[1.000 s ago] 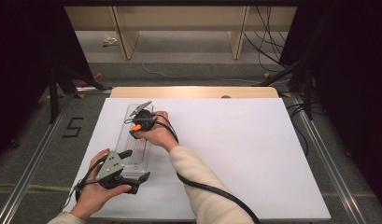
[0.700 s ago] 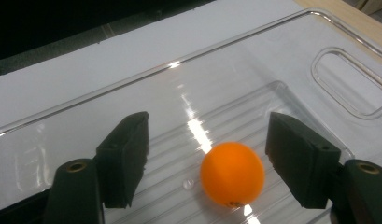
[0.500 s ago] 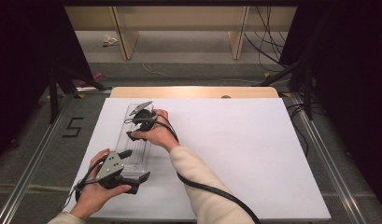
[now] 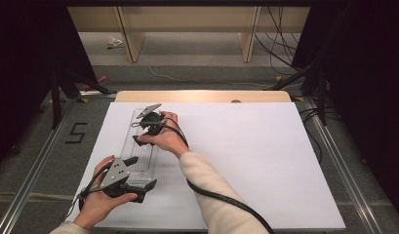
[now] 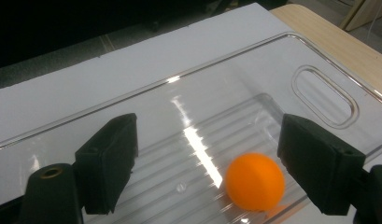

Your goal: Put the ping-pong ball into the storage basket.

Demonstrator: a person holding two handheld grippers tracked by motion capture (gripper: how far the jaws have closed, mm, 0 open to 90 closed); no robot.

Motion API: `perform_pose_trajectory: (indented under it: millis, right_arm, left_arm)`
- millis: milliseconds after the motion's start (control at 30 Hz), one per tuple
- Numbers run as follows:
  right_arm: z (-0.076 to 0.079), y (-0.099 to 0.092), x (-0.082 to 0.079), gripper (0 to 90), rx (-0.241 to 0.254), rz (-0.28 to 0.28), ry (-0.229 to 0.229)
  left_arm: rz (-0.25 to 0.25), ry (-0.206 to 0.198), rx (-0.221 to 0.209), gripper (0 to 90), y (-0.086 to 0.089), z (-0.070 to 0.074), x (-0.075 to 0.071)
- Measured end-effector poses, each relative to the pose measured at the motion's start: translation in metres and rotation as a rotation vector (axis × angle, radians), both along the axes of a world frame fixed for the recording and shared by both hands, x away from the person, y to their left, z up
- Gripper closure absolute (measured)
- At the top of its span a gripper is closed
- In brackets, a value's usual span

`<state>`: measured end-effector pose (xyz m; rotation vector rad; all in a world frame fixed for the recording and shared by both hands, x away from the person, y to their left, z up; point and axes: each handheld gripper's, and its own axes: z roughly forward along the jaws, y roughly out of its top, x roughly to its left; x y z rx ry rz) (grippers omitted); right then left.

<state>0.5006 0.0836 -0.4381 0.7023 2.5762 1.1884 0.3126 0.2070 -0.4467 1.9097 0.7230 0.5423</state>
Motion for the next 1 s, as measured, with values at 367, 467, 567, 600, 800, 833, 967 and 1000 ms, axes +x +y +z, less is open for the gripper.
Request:
perform_pose_trajectory:
  millis: [367, 467, 567, 600, 800, 833, 967, 1000]
  right_arm:
    - [0.012, -0.015, -0.001, 21.2, 0.011, -0.012, -0.023]
    - [0.015, -0.021, -0.001, 21.3, 0.009, -0.018, -0.028]
    - [0.017, -0.029, -0.001, 21.3, 0.005, -0.029, -0.027]
    - [0.018, -0.032, -0.001, 21.3, 0.006, -0.031, -0.032]
    - [0.023, -0.045, -0.001, 21.3, 0.011, -0.044, -0.039]
    - [0.023, -0.048, -0.001, 21.3, 0.009, -0.043, -0.040]
    - [0.024, -0.057, 0.000, 21.3, 0.005, -0.054, -0.039]
    - [0.024, -0.060, 0.000, 21.3, 0.005, -0.057, -0.043]
  left_arm:
    - [0.000, 0.001, 0.000, 3.5, 0.000, 0.000, 0.000]
    - [0.000, 0.004, 0.000, 3.5, -0.001, -0.001, 0.000]
    - [0.000, 0.003, 0.000, 3.5, -0.001, -0.001, 0.000]
    - [0.001, 0.003, 0.000, 3.5, -0.001, -0.001, 0.000]
    - [0.003, 0.004, 0.001, 3.5, -0.001, -0.001, 0.000]
    - [0.003, 0.004, 0.001, 3.5, -0.001, -0.001, 0.000]
    - [0.004, 0.003, 0.001, 3.5, -0.001, -0.001, 0.000]
    - [0.004, 0.003, 0.001, 3.5, -0.001, -0.001, 0.000]
